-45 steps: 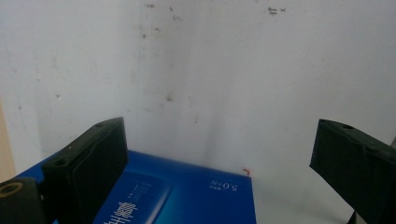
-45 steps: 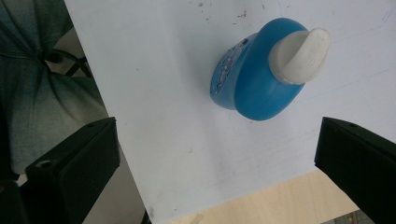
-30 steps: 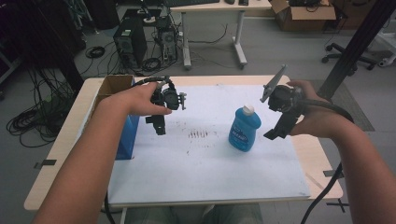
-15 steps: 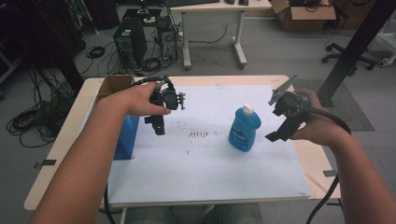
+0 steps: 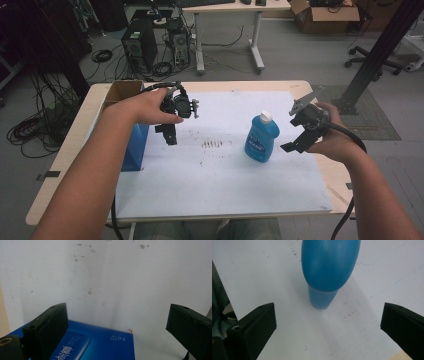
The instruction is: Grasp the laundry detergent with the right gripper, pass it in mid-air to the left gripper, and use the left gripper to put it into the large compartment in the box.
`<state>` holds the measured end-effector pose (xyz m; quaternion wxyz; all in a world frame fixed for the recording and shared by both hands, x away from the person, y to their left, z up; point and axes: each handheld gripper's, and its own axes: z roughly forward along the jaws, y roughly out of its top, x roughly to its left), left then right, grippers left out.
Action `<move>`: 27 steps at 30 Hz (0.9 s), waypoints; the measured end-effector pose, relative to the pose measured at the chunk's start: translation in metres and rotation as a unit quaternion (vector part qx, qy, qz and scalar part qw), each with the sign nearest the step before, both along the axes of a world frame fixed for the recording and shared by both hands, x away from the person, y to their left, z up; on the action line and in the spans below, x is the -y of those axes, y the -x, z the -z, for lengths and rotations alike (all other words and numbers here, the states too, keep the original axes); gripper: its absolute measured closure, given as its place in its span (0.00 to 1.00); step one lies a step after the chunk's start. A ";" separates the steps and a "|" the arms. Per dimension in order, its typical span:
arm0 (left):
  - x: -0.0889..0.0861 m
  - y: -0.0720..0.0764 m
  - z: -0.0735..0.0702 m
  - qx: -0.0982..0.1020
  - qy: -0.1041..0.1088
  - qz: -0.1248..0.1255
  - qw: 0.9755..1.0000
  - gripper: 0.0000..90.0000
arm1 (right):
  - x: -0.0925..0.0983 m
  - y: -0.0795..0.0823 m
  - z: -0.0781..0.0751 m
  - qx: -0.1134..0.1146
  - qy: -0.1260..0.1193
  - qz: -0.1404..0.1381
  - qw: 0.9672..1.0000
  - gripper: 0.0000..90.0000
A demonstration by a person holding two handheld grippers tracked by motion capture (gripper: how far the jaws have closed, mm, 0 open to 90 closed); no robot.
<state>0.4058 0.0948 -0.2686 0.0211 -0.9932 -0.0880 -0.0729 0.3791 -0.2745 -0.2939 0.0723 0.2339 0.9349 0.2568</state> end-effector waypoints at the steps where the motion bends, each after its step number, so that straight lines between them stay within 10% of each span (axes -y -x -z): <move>1: 0.000 0.000 0.000 0.001 0.002 -0.001 1.000 0.05 | 0.001 -0.001 0.003 0.005 -0.009 0.003 1.000 0.00; 27: 0.003 -0.001 0.003 0.004 0.005 0.004 1.000 0.05 | 0.009 -0.002 0.045 0.041 -0.094 0.026 0.994 0.00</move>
